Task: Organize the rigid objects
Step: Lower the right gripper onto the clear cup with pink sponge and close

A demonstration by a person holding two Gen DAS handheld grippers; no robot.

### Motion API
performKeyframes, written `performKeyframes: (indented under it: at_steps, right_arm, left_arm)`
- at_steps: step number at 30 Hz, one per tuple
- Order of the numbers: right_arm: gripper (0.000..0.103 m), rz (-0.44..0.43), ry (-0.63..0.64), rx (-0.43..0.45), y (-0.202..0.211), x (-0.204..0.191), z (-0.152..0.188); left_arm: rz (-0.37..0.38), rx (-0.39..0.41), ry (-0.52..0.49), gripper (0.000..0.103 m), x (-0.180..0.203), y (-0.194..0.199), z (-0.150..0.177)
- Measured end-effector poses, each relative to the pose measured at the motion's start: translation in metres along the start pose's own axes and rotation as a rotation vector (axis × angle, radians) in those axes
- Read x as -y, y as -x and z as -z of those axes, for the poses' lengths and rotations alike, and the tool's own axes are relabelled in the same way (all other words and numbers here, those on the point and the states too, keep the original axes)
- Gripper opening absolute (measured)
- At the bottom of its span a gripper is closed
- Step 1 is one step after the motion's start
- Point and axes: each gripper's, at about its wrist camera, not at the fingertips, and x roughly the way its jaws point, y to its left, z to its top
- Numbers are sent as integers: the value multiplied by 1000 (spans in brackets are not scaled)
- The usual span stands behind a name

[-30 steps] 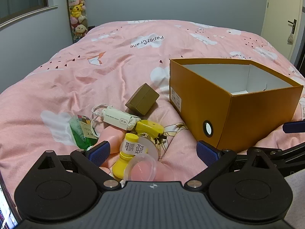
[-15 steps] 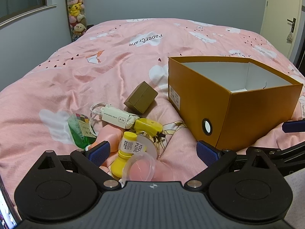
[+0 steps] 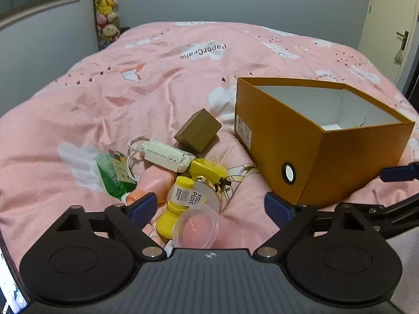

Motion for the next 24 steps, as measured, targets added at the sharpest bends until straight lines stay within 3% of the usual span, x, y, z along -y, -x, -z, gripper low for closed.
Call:
performKeyframes:
  at_steps: [4,10,12,17,19,20,24]
  right_arm:
    - [94,-72,63,15,6,-6,-8]
    - [60,-217,180,-16,5,-27,-22]
    - [48,-279,206,-38,2,-34,-28]
    - [44,-383,353,-68,-5,-66,-34]
    - [49,-421,429,-86,-11,-83,-35]
    - [56,-424,463,-93,-16,-90,-35]
    - [57,-413,574,-129,-35,-113,-36]
  left_arm:
    - [41,-32,58,93,-22,4,-1]
    - [75,-68,68,74,-42,8,2]
    - [86,-86,61,62,-46,8,3]
    - [110,-130,68,50,-56,4,5]
    - [107,-158,51,48,-57,-1,7]
    - [105,-167,47,48,-57,-3,8]
    - [81,-186,55,48,-62,-10,7]
